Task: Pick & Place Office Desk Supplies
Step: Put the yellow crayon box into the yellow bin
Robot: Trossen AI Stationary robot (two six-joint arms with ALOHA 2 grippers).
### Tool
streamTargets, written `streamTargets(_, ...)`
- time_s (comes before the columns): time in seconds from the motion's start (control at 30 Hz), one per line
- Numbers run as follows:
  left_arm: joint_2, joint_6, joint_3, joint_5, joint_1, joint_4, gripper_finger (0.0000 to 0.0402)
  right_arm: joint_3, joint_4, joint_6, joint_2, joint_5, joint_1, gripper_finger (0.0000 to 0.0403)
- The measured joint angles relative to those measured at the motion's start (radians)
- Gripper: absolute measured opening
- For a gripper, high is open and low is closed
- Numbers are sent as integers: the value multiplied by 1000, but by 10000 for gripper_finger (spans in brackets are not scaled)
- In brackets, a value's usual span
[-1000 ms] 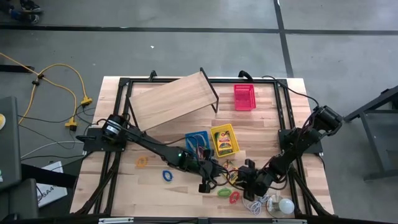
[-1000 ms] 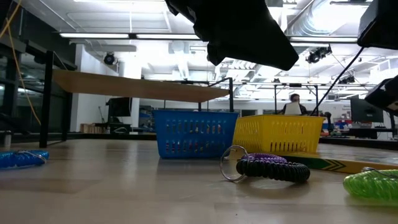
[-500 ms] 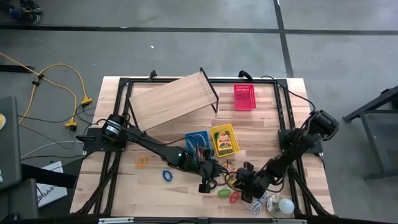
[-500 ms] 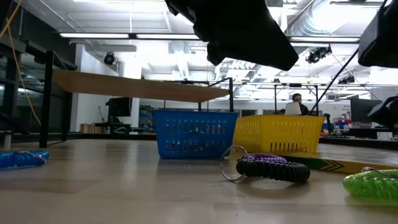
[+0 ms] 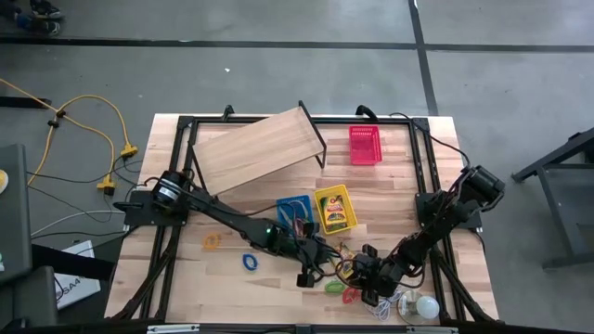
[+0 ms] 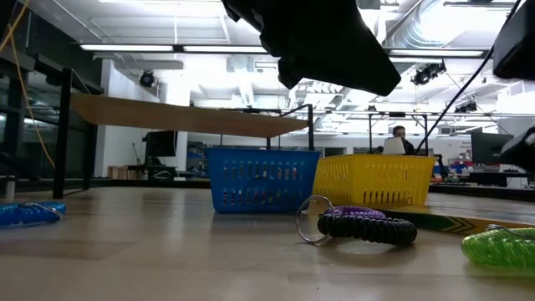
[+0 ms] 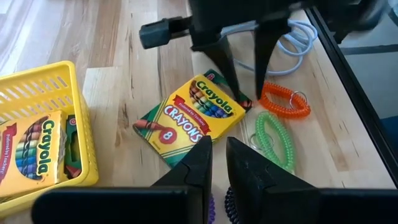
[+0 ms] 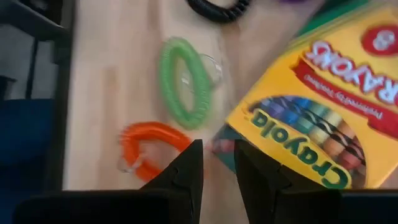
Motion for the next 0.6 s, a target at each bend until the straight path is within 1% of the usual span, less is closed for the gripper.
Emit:
streamTargets(0.2, 0, 0, 0, 0, 0, 0, 45, 1, 11, -11, -18, 15, -1, 80)
streamTargets(0.43, 0, 0, 0, 0, 0, 0, 45, 1, 17, -32, -18, 74, -1, 80)
streamTargets(0.6, -1, 0, 0, 0, 0, 0, 45, 1, -14, -2, -16, 71, -3, 80)
